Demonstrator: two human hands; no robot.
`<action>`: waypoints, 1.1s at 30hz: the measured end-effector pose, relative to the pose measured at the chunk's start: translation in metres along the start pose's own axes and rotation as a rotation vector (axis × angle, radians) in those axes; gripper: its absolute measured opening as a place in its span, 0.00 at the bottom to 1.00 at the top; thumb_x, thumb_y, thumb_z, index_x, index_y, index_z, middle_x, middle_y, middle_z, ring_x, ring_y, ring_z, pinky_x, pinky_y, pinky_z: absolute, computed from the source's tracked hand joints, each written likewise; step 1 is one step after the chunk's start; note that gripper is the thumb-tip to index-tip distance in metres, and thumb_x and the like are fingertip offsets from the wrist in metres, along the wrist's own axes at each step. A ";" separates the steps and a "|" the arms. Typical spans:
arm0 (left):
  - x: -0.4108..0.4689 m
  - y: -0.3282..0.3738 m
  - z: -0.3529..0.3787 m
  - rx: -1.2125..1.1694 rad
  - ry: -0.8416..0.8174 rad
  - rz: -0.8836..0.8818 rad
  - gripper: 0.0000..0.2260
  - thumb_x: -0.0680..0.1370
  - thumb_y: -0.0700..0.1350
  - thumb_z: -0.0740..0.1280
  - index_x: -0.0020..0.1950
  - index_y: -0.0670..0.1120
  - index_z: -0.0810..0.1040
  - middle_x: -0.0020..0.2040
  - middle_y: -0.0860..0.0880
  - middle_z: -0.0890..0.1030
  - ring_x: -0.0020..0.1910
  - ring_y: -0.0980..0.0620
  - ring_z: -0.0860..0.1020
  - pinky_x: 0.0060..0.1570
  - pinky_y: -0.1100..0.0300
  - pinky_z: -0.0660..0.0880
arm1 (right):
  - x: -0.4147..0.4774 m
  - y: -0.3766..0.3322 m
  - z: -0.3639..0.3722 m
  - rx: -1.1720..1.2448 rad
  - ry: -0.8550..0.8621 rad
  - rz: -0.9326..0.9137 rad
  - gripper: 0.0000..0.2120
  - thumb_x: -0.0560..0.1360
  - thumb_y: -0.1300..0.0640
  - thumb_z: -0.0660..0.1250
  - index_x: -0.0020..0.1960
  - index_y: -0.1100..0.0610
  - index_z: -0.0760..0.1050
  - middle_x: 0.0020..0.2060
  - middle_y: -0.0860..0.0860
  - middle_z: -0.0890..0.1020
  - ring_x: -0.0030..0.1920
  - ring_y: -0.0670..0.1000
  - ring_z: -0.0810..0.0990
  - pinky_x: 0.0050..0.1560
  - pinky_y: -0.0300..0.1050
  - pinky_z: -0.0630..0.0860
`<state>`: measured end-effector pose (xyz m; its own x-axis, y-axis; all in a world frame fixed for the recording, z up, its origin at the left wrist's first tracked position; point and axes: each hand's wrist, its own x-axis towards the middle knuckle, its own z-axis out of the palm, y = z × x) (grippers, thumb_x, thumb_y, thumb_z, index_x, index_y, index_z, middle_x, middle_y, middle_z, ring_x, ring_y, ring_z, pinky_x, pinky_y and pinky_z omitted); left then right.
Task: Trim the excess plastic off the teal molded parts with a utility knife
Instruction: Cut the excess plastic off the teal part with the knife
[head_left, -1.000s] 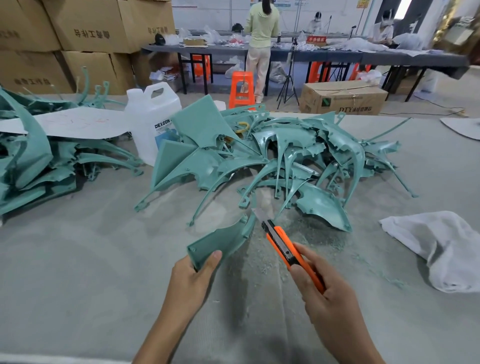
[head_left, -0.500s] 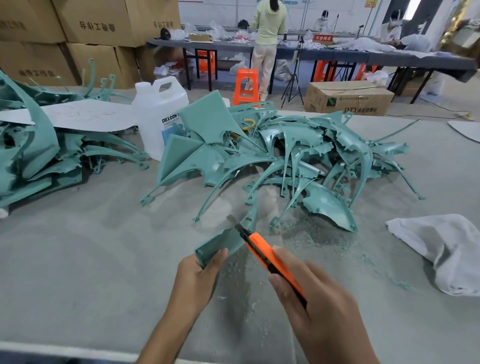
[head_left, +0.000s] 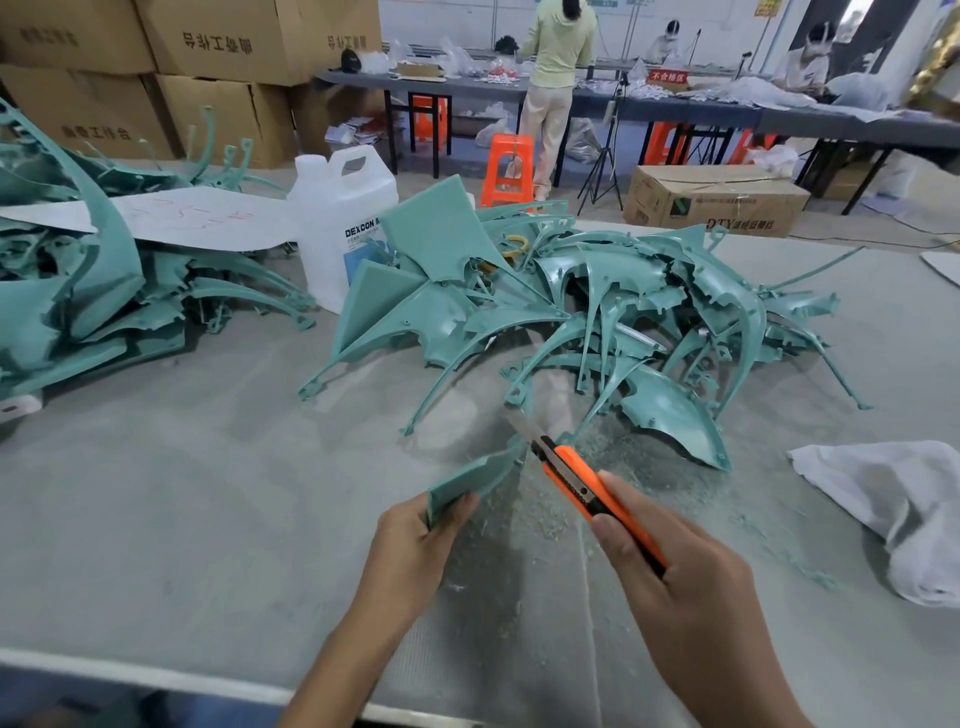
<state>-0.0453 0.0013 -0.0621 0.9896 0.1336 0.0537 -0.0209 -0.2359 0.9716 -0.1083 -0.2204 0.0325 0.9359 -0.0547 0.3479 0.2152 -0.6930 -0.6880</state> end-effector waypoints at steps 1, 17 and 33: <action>0.001 -0.001 -0.001 -0.003 0.009 -0.003 0.14 0.74 0.64 0.67 0.41 0.55 0.82 0.38 0.51 0.76 0.37 0.54 0.70 0.40 0.56 0.68 | -0.002 -0.003 0.001 -0.002 0.003 -0.022 0.18 0.76 0.40 0.64 0.66 0.34 0.76 0.46 0.31 0.81 0.46 0.35 0.79 0.42 0.28 0.73; -0.002 0.003 -0.002 0.133 0.052 0.079 0.22 0.73 0.64 0.63 0.39 0.45 0.80 0.26 0.56 0.66 0.28 0.57 0.62 0.30 0.61 0.61 | -0.001 0.003 0.007 0.007 0.026 0.004 0.22 0.74 0.41 0.65 0.67 0.40 0.78 0.43 0.41 0.84 0.36 0.39 0.79 0.36 0.32 0.73; 0.000 -0.001 -0.002 0.168 0.051 0.150 0.25 0.78 0.63 0.65 0.30 0.49 0.65 0.25 0.55 0.62 0.27 0.58 0.60 0.29 0.62 0.57 | -0.022 -0.015 0.022 -0.033 0.185 -0.248 0.19 0.77 0.49 0.71 0.67 0.47 0.78 0.41 0.44 0.82 0.32 0.44 0.77 0.34 0.35 0.73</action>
<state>-0.0456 0.0032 -0.0626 0.9686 0.1328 0.2102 -0.1387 -0.4131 0.9001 -0.1258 -0.1931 0.0215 0.7888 -0.0084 0.6145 0.4187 -0.7246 -0.5474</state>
